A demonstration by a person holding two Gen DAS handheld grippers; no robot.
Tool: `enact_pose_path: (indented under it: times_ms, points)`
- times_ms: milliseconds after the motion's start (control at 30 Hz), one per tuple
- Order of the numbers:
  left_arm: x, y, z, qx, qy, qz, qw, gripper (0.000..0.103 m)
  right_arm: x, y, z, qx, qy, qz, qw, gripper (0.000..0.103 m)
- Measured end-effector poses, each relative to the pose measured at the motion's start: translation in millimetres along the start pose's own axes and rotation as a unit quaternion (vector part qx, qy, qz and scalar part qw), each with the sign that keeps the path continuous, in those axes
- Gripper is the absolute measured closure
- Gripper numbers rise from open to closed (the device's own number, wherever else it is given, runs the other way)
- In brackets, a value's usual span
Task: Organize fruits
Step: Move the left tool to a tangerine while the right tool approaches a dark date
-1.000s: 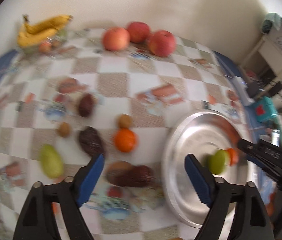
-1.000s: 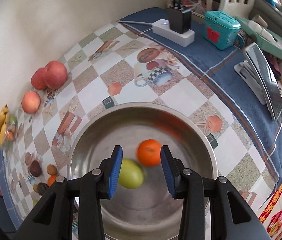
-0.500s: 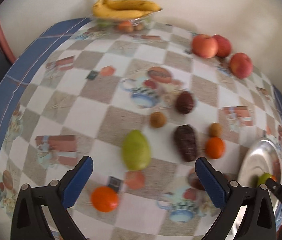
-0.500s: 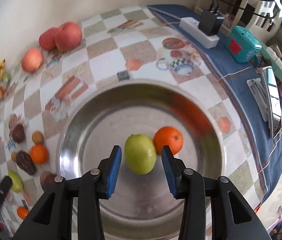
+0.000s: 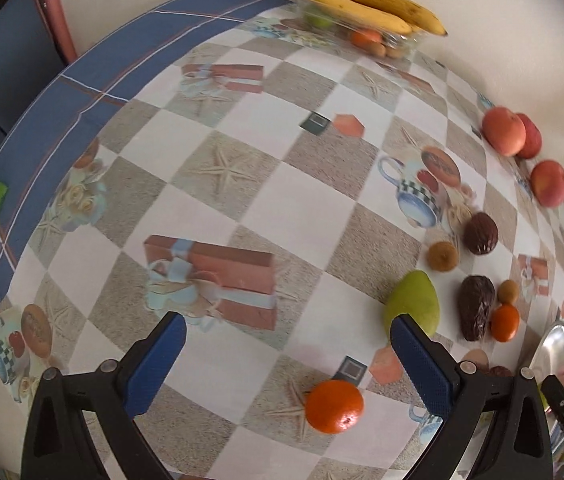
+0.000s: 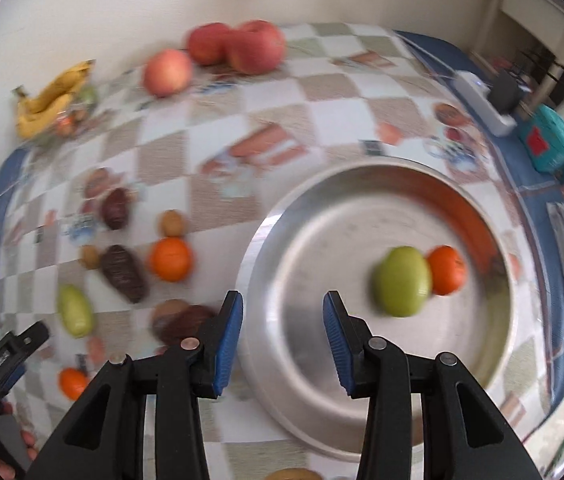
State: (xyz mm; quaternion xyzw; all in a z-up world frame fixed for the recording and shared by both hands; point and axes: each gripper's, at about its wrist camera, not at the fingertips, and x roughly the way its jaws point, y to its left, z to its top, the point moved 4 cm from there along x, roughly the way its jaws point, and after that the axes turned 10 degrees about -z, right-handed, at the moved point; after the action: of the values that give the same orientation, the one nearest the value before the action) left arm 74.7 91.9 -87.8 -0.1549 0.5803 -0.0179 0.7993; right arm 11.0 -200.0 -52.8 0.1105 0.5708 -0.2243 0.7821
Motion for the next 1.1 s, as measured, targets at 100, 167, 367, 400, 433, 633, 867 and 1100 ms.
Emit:
enact_pose_path:
  times_ms: [100,167,367,400,433,633,867,1100]
  points:
    - [-1.8,0.2,1.5,0.000,-0.002,-0.002,1.0000,0.000,-5.9,18.6,-1.7,-0.010,-0.002,0.020,1.000,0.060]
    - [-1.3,1.0,4.5,0.003,0.000,-0.003,1.0000,0.000,-7.7,29.6,-2.2,-0.014,-0.002,0.025,1.000,0.059]
    - [6.4,-5.6,3.9,0.011,0.020,-0.015,0.9996,0.000,-8.2,64.0,-7.2,-0.055,-0.001,0.030,0.998,0.059]
    - [8.3,-7.1,2.6,0.013,0.026,-0.019,0.9994,0.000,-7.0,68.0,-8.3,-0.062,0.000,0.027,0.998,0.059]
    - [9.4,-8.7,1.0,0.015,0.029,-0.020,0.9993,0.000,-5.8,72.1,-10.2,-0.069,0.002,0.025,0.997,0.059]
    - [13.6,-11.9,-4.7,0.018,0.042,-0.019,0.9988,0.000,5.2,85.2,-16.3,-0.110,0.015,0.013,0.994,0.059]
    - [14.5,-11.5,-5.6,0.019,0.043,-0.020,0.9987,0.000,19.4,83.3,-17.5,-0.142,0.023,-0.009,0.990,0.059]
    - [17.2,-8.2,-4.6,0.011,0.044,-0.017,0.9988,0.000,29.4,68.5,-12.0,-0.123,0.047,0.001,0.991,0.057]
